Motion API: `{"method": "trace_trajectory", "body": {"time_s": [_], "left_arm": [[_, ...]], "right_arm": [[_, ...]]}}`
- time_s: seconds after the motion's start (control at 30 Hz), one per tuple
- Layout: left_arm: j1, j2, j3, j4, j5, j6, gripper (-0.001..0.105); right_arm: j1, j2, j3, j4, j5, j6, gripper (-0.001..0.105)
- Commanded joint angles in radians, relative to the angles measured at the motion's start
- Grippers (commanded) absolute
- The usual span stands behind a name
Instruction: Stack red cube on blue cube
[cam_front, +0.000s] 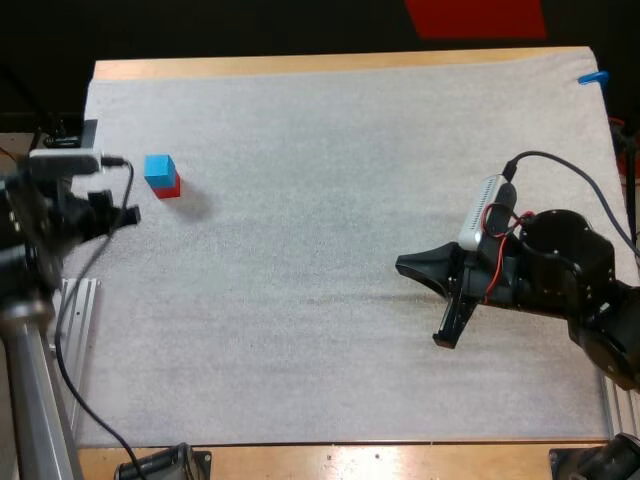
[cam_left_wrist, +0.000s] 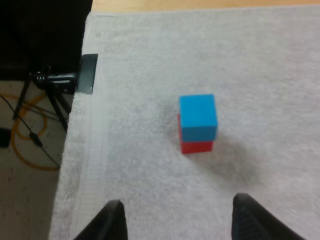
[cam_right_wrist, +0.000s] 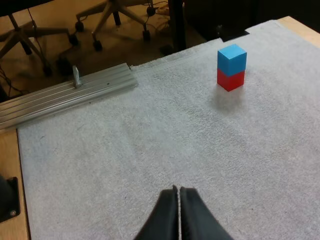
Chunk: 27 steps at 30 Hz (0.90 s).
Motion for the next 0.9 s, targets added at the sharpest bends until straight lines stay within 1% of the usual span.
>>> {"method": "trace_trajectory", "body": {"time_s": [0.0, 0.07, 0.13, 0.2, 0.23, 0.27, 0.33, 0.4, 0.43, 0.5, 0.53, 0.63, 0.77, 0.87], "left_arm": [[-0.003, 0.058, -0.047, -0.007, -0.027, 0.005, 0.046], [-0.003, 0.113, -0.084, -0.005, -0.044, 0.005, 0.045], [-0.003, 0.174, -0.125, -0.004, -0.045, 0.005, 0.044], [-0.003, 0.252, -0.178, 0.001, -0.072, 0.008, 0.044], [-0.003, 0.264, -0.186, 0.003, -0.081, 0.012, 0.044], [-0.003, 0.299, -0.210, 0.009, -0.100, 0.029, 0.043], [-0.003, 0.349, -0.243, 0.024, -0.123, 0.037, 0.036], [-0.003, 0.399, -0.276, 0.038, -0.128, 0.038, 0.021], [-0.003, 0.412, -0.281, 0.038, -0.128, 0.038, 0.017], [-0.003, 0.462, -0.303, 0.038, -0.128, 0.040, 0.002], [-0.003, 0.471, -0.306, 0.038, -0.128, 0.042, 0.000], [-0.003, 0.542, -0.333, 0.038, -0.125, 0.047, 0.000], [-0.005, 0.642, -0.380, 0.038, -0.091, 0.047, 0.000], [-0.014, 0.706, -0.417, 0.038, -0.090, 0.047, 0.000]], "right_arm": [[0.002, -0.004, -0.010, -0.013, -0.006, -0.004, 0.000], [0.002, -0.004, -0.010, -0.013, -0.006, 0.001, 0.000], [0.002, -0.004, -0.010, -0.013, -0.006, 0.006, 0.000], [0.002, -0.004, -0.010, -0.013, -0.006, 0.016, 0.000], [0.002, -0.004, -0.010, -0.013, -0.006, 0.018, 0.000], [0.002, -0.004, -0.010, -0.013, -0.006, 0.020, 0.000], [0.002, -0.004, -0.010, -0.013, -0.006, 0.019, 0.000], [0.002, -0.004, -0.010, -0.013, 0.001, 0.022, 0.000], [0.002, -0.004, -0.010, -0.013, 0.002, 0.023, 0.000], [0.002, -0.004, -0.010, -0.013, 0.010, 0.037, 0.000], [0.002, -0.004, -0.010, -0.013, 0.010, 0.038, 0.000], [0.002, -0.004, -0.010, -0.013, 0.009, 0.042, 0.000], [0.002, -0.004, -0.010, -0.013, 0.009, 0.058, 0.000], [0.002, -0.004, -0.010, -0.013, 0.009, 0.063, 0.000]]}}
